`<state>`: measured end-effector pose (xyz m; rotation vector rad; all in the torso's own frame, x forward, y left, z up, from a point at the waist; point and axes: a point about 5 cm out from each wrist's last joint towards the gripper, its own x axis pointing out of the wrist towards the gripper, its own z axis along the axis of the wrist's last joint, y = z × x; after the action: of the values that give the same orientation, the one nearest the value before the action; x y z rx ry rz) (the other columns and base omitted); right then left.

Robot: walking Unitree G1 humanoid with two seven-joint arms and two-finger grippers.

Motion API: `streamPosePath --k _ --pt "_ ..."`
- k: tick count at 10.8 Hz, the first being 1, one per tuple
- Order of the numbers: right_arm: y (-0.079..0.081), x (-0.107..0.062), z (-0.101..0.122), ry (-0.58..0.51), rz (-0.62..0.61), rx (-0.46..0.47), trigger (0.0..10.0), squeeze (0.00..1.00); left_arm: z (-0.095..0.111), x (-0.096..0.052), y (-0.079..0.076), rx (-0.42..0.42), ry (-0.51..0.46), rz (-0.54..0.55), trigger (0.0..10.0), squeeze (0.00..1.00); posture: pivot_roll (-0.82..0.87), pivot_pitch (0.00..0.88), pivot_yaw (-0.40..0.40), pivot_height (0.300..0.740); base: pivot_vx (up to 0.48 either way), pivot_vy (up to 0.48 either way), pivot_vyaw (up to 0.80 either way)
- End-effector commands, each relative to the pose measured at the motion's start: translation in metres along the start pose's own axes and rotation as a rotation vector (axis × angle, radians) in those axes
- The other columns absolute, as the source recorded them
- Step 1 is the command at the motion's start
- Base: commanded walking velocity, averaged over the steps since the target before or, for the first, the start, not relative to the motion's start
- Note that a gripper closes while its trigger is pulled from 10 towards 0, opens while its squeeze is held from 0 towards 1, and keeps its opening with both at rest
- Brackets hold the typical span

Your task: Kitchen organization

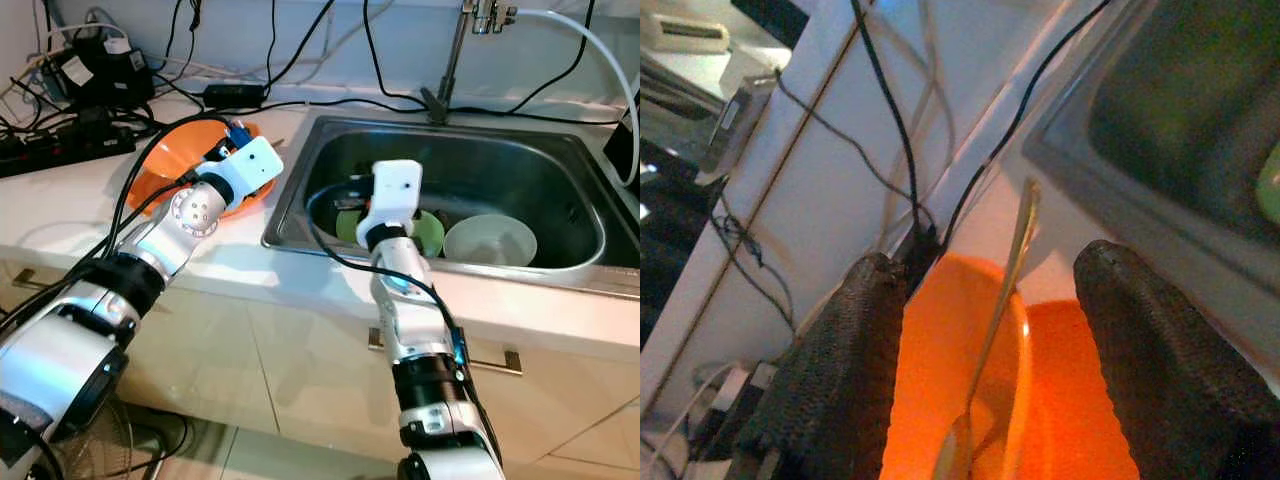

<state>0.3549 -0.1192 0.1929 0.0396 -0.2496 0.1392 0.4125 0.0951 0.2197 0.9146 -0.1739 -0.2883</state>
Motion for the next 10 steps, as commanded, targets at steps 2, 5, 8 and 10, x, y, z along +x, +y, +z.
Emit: streamPosePath --k 2,5,8,10 --pt "0.002 -0.004 0.008 -0.022 0.011 0.008 10.0 0.00 0.009 0.004 0.008 0.028 -0.014 0.024 10.0 0.00 0.05 0.100 0.058 0.740 0.000 0.000 0.00" --pt "0.000 -0.023 0.011 -0.006 0.004 0.004 10.0 0.00 0.016 0.008 0.009 0.020 -0.025 0.043 10.0 0.00 0.00 0.154 0.051 0.740 0.000 0.000 0.00" --pt "0.000 -0.037 0.024 -0.024 -0.015 0.020 10.0 0.00 0.016 0.009 0.007 0.032 -0.014 0.053 10.0 0.00 -0.04 0.198 0.050 0.740 0.000 0.000 0.00" --pt "-0.002 -0.035 0.046 -0.075 -0.027 0.051 10.0 0.00 0.019 0.010 0.013 0.045 -0.012 0.087 10.0 0.00 -0.06 0.215 0.046 0.740 0.000 0.000 0.00"
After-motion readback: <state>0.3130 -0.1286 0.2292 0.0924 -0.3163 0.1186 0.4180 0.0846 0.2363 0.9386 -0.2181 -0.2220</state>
